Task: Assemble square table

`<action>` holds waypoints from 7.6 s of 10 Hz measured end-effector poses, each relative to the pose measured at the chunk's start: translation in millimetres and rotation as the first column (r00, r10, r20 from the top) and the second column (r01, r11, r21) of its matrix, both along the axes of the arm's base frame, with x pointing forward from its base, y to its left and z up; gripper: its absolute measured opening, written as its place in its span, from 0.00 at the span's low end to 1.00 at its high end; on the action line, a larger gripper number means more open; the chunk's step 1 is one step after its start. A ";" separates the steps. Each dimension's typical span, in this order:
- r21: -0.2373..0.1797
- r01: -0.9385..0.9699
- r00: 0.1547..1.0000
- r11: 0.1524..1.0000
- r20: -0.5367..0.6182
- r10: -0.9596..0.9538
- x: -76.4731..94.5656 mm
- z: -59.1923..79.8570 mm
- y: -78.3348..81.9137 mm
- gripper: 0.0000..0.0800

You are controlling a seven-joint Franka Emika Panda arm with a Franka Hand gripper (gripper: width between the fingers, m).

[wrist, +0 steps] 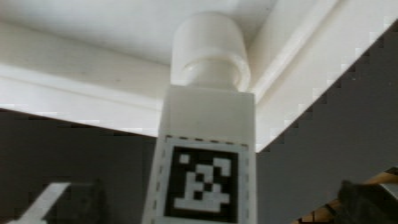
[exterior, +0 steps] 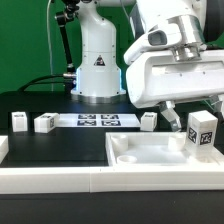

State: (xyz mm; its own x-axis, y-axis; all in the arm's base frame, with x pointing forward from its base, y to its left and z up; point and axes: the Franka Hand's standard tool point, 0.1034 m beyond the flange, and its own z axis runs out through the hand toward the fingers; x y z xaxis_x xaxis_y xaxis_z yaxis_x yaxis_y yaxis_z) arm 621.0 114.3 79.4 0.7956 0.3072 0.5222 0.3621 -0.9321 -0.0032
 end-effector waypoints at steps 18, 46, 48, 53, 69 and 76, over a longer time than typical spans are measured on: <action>-0.004 -0.105 0.808 0.994 -0.584 0.083 -15.4 15.8 9.2 0.81; -0.057 0.153 0.793 0.987 -0.588 -0.157 20.4 10.0 -1.0 0.36; -0.092 0.385 0.723 0.918 -0.588 -0.362 12.8 9.7 -1.5 0.36; -0.133 0.735 0.486 0.665 -0.580 -0.653 10.0 8.9 -4.5 0.36; -0.231 0.962 -0.256 -0.142 -0.596 -0.761 9.2 9.2 6.9 0.36; -0.172 0.952 0.099 0.253 -0.609 -0.787 8.9 9.2 10.4 0.81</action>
Offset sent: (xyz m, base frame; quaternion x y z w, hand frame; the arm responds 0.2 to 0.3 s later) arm -0.0011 -0.0083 0.0167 -0.0061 -0.0254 -0.0089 0.9996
